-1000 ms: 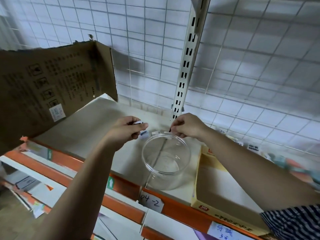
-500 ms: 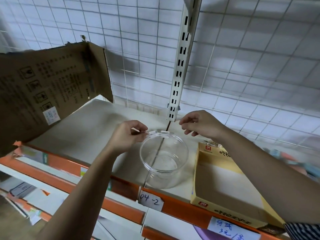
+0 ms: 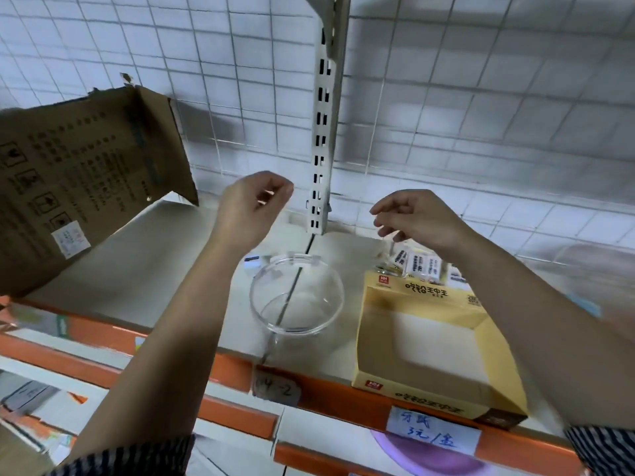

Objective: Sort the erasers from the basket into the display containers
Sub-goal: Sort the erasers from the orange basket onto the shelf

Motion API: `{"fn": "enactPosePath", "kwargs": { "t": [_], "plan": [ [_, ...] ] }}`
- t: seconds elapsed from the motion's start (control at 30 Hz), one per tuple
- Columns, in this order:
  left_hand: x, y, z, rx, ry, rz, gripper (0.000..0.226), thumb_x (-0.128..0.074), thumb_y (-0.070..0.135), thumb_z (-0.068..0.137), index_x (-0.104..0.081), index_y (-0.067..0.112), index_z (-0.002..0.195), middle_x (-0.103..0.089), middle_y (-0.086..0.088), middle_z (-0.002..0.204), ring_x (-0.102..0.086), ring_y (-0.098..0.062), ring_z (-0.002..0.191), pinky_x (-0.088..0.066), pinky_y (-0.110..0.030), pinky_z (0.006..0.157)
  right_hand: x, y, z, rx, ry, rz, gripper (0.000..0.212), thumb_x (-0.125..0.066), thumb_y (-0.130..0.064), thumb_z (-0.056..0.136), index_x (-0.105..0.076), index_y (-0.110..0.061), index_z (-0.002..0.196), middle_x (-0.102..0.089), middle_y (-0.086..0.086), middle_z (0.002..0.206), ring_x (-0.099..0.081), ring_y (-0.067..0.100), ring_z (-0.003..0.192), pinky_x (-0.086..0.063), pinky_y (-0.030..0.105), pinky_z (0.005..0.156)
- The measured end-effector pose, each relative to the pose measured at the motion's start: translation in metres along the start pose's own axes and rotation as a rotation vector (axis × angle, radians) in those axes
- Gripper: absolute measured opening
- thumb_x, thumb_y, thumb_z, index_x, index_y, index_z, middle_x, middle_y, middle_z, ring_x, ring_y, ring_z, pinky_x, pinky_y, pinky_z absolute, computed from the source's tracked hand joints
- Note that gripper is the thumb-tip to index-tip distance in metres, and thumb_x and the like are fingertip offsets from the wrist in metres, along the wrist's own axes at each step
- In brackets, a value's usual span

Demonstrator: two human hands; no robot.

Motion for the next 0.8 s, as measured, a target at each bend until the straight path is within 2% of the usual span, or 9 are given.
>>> {"fn": "enactPosePath", "kwargs": {
  "t": [0.1, 0.27, 0.47, 0.57, 0.67, 0.73, 0.8],
  "plan": [
    [-0.03, 0.049, 0.022, -0.075, -0.103, -0.064, 0.007, -0.063, 0.024, 0.093, -0.07, 0.021, 0.092, -0.065, 0.019, 0.081, -0.057, 0.006, 0.068, -0.043, -0.008, 0.066, 0.04, 0.003, -0.016, 0.01, 0.119, 0.033, 0.011, -0.064, -0.006, 0.089, -0.069, -0.012, 0.098, -0.071, 0.01, 0.089, -0.07, 0.016, 0.077, -0.051, 0.027, 0.068],
    [-0.101, 0.129, 0.024, -0.224, -0.273, -0.097, 0.013, -0.067, 0.022, 0.091, -0.071, 0.012, 0.098, -0.066, 0.012, 0.087, -0.057, 0.013, 0.069, -0.041, -0.003, 0.067, 0.113, 0.02, -0.059, 0.019, 0.319, 0.065, 0.012, -0.061, -0.005, 0.091, -0.069, -0.013, 0.096, -0.071, 0.007, 0.088, -0.069, 0.014, 0.073, -0.052, 0.023, 0.063],
    [-0.21, 0.211, -0.009, -0.293, -0.426, -0.177, 0.015, -0.068, 0.024, 0.089, -0.071, 0.014, 0.1, -0.069, 0.007, 0.094, -0.065, -0.007, 0.081, -0.049, -0.015, 0.074, 0.214, 0.066, -0.129, -0.028, 0.492, 0.006, 0.02, -0.06, -0.004, 0.091, -0.068, -0.022, 0.086, -0.07, 0.004, 0.082, -0.068, 0.008, 0.067, -0.051, 0.019, 0.058],
    [-0.265, 0.254, -0.033, -0.296, -0.506, -0.24, 0.013, -0.069, 0.021, 0.088, -0.07, 0.013, 0.098, -0.068, 0.006, 0.092, -0.063, -0.008, 0.076, -0.046, -0.012, 0.067, 0.265, 0.092, -0.175, -0.08, 0.562, -0.025, 0.019, -0.06, -0.001, 0.091, -0.067, -0.018, 0.087, -0.067, 0.005, 0.08, -0.065, 0.006, 0.062, -0.049, 0.019, 0.056],
    [-0.318, 0.293, -0.056, -0.306, -0.58, -0.271, 0.009, -0.069, 0.02, 0.088, -0.07, 0.014, 0.096, -0.068, 0.007, 0.089, -0.06, -0.004, 0.07, -0.043, -0.008, 0.059, 0.312, 0.118, -0.218, -0.149, 0.592, -0.081, 0.015, -0.061, 0.0, 0.091, -0.067, -0.013, 0.091, -0.066, 0.011, 0.081, -0.063, 0.017, 0.069, -0.05, 0.022, 0.059],
    [-0.351, 0.313, -0.068, -0.322, -0.616, -0.267, 0.007, -0.07, 0.021, 0.087, -0.07, 0.016, 0.093, -0.07, 0.007, 0.09, -0.062, -0.005, 0.073, -0.046, -0.013, 0.066, 0.34, 0.137, -0.243, -0.182, 0.603, -0.172, 0.017, -0.065, -0.002, 0.089, -0.07, -0.018, 0.087, -0.07, 0.009, 0.08, -0.067, 0.02, 0.073, -0.053, 0.029, 0.066],
    [-0.378, 0.33, -0.079, -0.318, -0.636, -0.273, 0.005, -0.07, 0.02, 0.087, -0.07, 0.017, 0.091, -0.071, 0.006, 0.089, -0.062, -0.007, 0.075, -0.048, -0.02, 0.073, 0.362, 0.155, -0.262, -0.205, 0.604, -0.257, 0.021, -0.068, -0.006, 0.087, -0.071, -0.026, 0.082, -0.072, 0.003, 0.079, -0.068, 0.017, 0.073, -0.054, 0.029, 0.069]
  ]
}}
Point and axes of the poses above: each hand's wrist, its own z-axis towards the middle knuckle, its own x-axis out of the back of the hand, y = z × x, the point moved 1 cm from there along z, towards the middle knuckle
